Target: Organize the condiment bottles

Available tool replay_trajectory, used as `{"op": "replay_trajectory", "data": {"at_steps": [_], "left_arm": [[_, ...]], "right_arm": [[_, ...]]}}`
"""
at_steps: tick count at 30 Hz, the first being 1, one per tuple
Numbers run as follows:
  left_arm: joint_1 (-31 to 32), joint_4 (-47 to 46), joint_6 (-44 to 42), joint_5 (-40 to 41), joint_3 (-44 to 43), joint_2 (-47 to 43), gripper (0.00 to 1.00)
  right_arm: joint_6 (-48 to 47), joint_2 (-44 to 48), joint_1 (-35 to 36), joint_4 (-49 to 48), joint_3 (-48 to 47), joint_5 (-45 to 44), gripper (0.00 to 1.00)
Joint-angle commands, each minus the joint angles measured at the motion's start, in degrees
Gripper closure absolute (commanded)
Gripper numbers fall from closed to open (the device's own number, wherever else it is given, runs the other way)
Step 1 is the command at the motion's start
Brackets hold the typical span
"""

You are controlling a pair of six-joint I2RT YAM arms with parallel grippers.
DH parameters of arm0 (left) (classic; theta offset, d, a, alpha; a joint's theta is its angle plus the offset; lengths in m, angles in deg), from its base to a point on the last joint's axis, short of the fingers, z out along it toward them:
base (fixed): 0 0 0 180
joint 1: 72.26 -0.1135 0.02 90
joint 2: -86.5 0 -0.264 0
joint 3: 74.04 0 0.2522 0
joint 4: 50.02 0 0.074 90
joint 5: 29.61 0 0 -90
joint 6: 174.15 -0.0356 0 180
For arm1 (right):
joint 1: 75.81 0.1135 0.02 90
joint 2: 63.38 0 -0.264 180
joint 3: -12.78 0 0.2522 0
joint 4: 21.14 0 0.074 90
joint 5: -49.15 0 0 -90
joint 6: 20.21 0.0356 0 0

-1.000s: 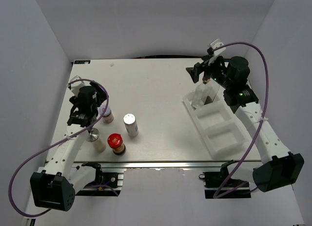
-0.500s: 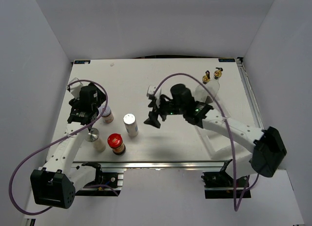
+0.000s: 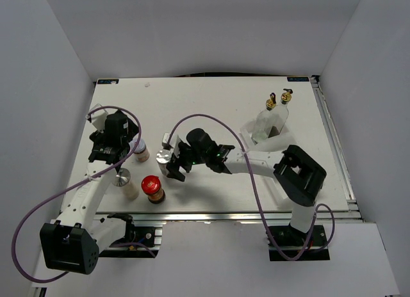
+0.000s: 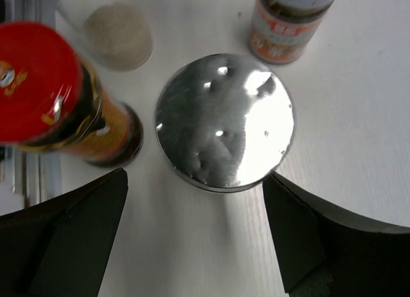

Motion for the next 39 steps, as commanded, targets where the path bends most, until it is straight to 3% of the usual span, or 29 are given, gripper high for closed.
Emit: {"op": "replay_trajectory", "data": {"at_steps": [1, 4, 9, 12, 13, 15, 18, 20, 25, 29, 33, 36, 39], "left_arm": [[-0.1, 0.6, 0.3, 1.4, -1.3, -0.9, 0.02], [0.0, 0.5, 0.2, 1.6, -1.1, -1.2, 0.02], [0.0, 0.2, -0.1, 1.6, -0.9, -1.2, 0.02], [-0.1, -0.1, -0.2, 1.6, -0.8, -1.1, 0.02], [0.0, -0.1, -0.2, 1.6, -0.7, -1.2, 0.02], [0.0, -0.4, -0.3, 1.4, -0.5, -1.1, 0.02], [0.0, -0.9, -0.6, 0.9, -0.3, -1.1, 0.02], [0.0, -1.4, -0.7, 0.7, 0.0, -1.1, 0.02], [0.0, -2.3, -1.1, 0.5, 0.5, -1.3, 0.02], [-0.1, -2.4, -1.4, 0.3, 0.5, -1.2, 0.02], [0.0, -3.3, -1.8, -0.3, 1.0, -1.5, 0.02], [-0.1, -3.2, -2.1, -0.4, 1.0, -1.3, 0.02], [0.0, -3.4, -2.2, -0.4, 1.2, -1.6, 0.02]], "right_arm": [[2.5, -2.5, 0.9, -11.4, -4.2, -3.2, 0.11], [3.8, -4.0, 1.3, -15.4, -5.1, -7.2, 0.17], [5.8, -6.6, 1.4, -15.1, -8.6, -8.1, 0.15], [6.3, -6.9, 1.6, -15.4, -8.7, -5.3, 0.33], [6.7, -6.1, 1.7, -16.5, -8.1, -5.3, 0.49], [8.0, -4.4, 1.7, -18.4, -5.0, -5.9, 0.69], [8.7, 3.6, 1.7, -21.2, -0.8, -8.8, 0.84], [8.8, 8.1, 1.8, -22.2, 4.4, -11.5, 0.88], [10.3, 25.7, 1.5, -17.8, 14.2, -29.3, 0.96], [14.9, 37.3, 0.4, -8.4, 19.6, -43.6, 1.0], [21.3, 47.8, -3.7, 8.8, 20.3, -57.8, 1.0], [25.7, 53.4, -8.9, 14.8, 21.3, -63.2, 1.0], [27.6, 57.9, -16.2, 17.2, 22.4, -61.3, 1.0]]}}
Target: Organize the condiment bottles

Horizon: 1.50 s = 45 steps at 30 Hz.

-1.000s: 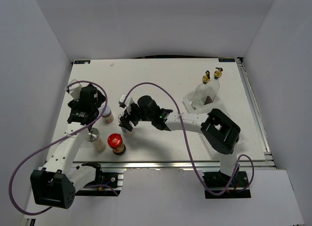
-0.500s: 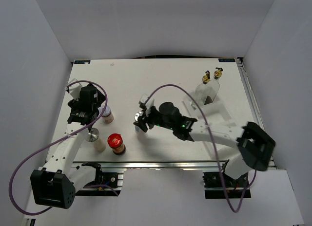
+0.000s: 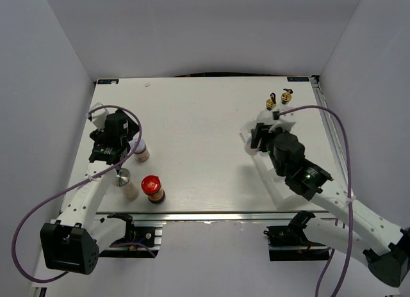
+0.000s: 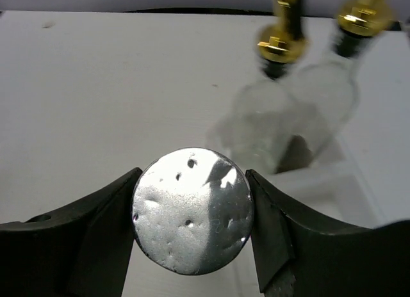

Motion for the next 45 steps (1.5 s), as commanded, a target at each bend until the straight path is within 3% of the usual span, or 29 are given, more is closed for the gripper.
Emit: {"op": "replay_trajectory", "data": {"at_steps": [1, 7, 16, 23, 25, 27, 28, 29, 31, 32, 35, 45], "left_arm": [[0.0, -1.2, -0.7, -0.3, 1.1, -1.7, 0.02], [-0.1, -1.0, -0.5, 0.1, 1.4, -1.7, 0.02], [0.0, -0.4, -0.1, 1.4, 1.1, -1.1, 0.02], [0.0, 0.5, 2.4, 1.5, 0.4, -0.4, 0.02], [-0.1, 1.4, 3.3, 1.7, -0.1, -0.6, 0.02], [-0.1, 3.2, 4.3, 1.9, -0.5, -0.9, 0.02], [-0.1, 4.1, 5.0, 3.2, -1.0, -1.1, 0.02], [-0.1, 5.0, 6.3, 3.8, -1.1, -1.3, 0.02], [-0.1, 8.2, 7.5, 5.1, -2.2, -1.6, 0.02], [0.0, 10.6, 8.3, 5.3, -2.6, -1.9, 0.02], [0.0, 14.5, 9.4, 5.8, -4.2, -3.1, 0.02], [-0.1, 29.4, 5.8, 3.7, -8.9, -7.1, 0.02]], "right_arm": [[5.5, 4.7, -6.2, 4.6, 0.4, -5.1, 1.0], [7.9, 0.3, -16.5, 7.2, 1.1, -4.7, 1.0], [5.8, -7.8, -26.3, -1.7, 3.4, -3.1, 1.0], [0.1, -12.9, -29.2, -16.1, 10.8, -2.8, 0.99], [0.2, -14.1, -29.9, -18.2, 11.3, -2.6, 0.92], [0.4, -15.8, -30.1, -18.8, 11.7, -1.7, 0.78], [0.7, -16.1, -30.2, -18.5, 11.6, -1.8, 0.68], [1.2, -16.4, -30.2, -18.2, 11.4, -2.0, 0.44], [2.9, -16.3, -30.3, -16.8, 10.9, -2.7, 0.35], [2.9, -15.8, -30.2, -16.3, 10.7, -2.3, 0.24], [3.7, -13.9, -30.3, -13.8, 10.1, -0.7, 0.11], [2.3, -6.1, -30.2, -4.5, 6.2, 5.9, 0.11]]}}
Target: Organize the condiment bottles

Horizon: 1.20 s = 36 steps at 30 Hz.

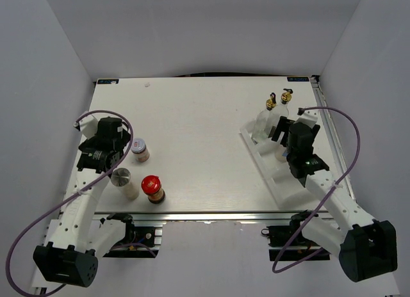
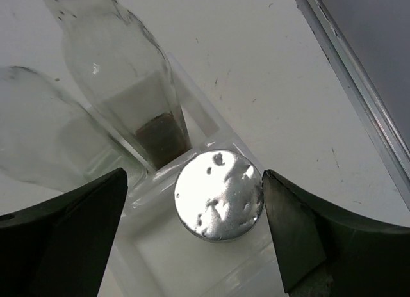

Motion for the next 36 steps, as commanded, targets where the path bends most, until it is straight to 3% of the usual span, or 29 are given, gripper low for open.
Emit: {"op": "replay_trajectory", "data": {"at_steps": [1, 9, 15, 26, 28, 30, 32, 33, 36], "left_arm": [[-0.1, 8.0, -2.4, -1.0, -1.8, -2.2, 0.02], [-0.1, 15.8, -5.6, -7.4, 0.2, -3.6, 0.02], [-0.1, 21.9, -7.5, -11.4, 0.6, -2.2, 0.02], [0.0, 22.6, -7.9, -15.4, 5.7, -3.0, 0.02], [0.0, 22.4, -7.9, -15.2, 6.9, -3.2, 0.08], [0.0, 22.3, -7.9, -14.9, 7.4, -3.0, 0.27], [0.0, 21.9, -7.9, -15.2, 6.8, -2.6, 0.38], [0.0, 21.4, -8.0, -15.2, 5.9, -2.3, 0.51], [0.0, 20.8, -8.6, -15.7, 2.4, -1.2, 0.67]], "right_arm": [[-0.6, 4.3, -0.2, 3.2, -3.6, 2.5, 0.1], [-2.4, 14.8, -0.1, 2.7, -2.2, 13.0, 0.11], [-2.5, 15.9, -0.2, 2.7, -1.4, 15.2, 0.11], [-1.6, 19.4, -0.2, 2.6, -0.9, 21.9, 0.11], [-1.7, 20.9, -0.2, 2.5, -0.7, 23.5, 0.1], [-2.0, 22.1, -0.2, 2.3, -0.6, 25.7, 0.11], [-3.0, 22.9, -0.2, 2.2, -0.6, 27.5, 0.1], [-3.4, 23.7, -0.2, 1.9, -0.5, 29.0, 0.1], [-5.9, 24.6, -0.2, 0.8, 0.0, 35.8, 0.11]]}}
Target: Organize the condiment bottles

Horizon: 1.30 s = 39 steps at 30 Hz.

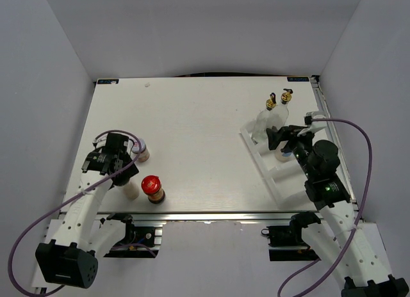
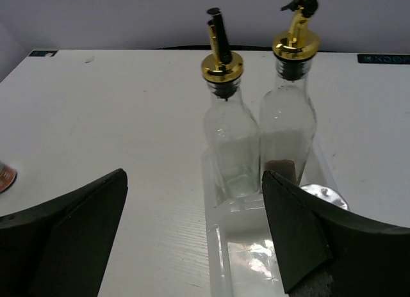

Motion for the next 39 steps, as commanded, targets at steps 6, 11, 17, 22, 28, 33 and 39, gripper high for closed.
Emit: {"op": "replay_trajectory", "data": {"at_steps": [6, 11, 17, 22, 28, 33, 39], "left_arm": [[0.0, 0.7, -4.0, -2.8, -16.5, 5.5, 0.81], [0.0, 3.7, -6.1, -4.8, -31.9, 13.2, 0.84], [0.1, -1.2, -4.9, -13.2, -42.2, 17.9, 0.93], [3.6, -7.1, -2.4, -18.2, -37.8, 19.1, 0.98], [17.5, -8.1, -0.2, -11.7, -41.4, 25.7, 1.0], [22.2, -8.8, 0.6, -11.9, -43.3, 29.3, 1.0], [25.0, -10.8, 1.9, -15.4, -41.2, 27.9, 1.0]], "right_arm": [[-7.5, -3.0, 0.1, -13.8, 3.8, 34.8, 0.11], [-13.4, -11.3, 5.4, -14.4, 0.6, 38.1, 0.11], [-21.8, -20.0, 16.8, -14.4, -6.3, 31.7, 0.11], [-25.7, -28.1, 21.5, -21.5, -9.9, 34.1, 0.11], [-30.4, -39.4, 28.6, -23.8, -17.2, 32.2, 0.11], [-29.0, -46.0, 31.8, -31.4, -17.9, 29.0, 0.11], [-25.5, -51.6, 32.0, -34.0, -18.5, 23.8, 0.11]]}}
